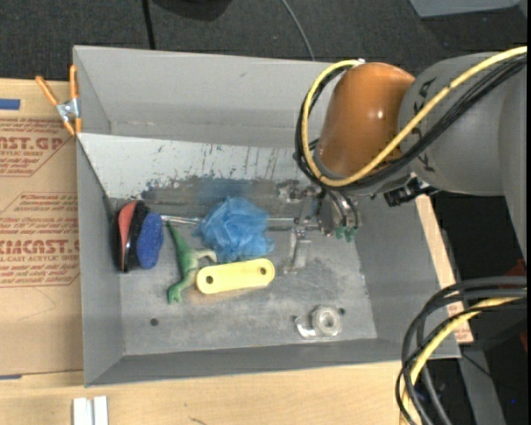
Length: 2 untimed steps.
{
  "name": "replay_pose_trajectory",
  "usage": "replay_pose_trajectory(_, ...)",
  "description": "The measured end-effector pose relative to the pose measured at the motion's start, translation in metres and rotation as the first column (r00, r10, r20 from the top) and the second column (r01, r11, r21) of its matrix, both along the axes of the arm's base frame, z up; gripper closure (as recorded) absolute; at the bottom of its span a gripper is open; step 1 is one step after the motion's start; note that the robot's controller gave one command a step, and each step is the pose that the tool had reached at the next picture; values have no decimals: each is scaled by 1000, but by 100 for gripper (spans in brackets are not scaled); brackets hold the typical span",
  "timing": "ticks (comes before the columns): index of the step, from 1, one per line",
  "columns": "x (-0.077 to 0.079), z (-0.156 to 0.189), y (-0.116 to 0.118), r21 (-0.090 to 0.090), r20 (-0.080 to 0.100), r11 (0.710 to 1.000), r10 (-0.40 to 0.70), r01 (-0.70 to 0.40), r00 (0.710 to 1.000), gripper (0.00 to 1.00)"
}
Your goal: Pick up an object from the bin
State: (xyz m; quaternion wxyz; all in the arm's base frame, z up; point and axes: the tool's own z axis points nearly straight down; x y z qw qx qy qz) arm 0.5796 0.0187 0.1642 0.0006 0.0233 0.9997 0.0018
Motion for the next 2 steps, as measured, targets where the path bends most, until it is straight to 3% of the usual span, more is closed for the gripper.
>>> replay_pose_trajectory(1, -16, -16, 1, -6, 1, 1000, 21, -21, 1000, 0)
replay_pose_trajectory(2, -28, -78, 44, 0, 9, 1000, -6, 6, 1000, 0)
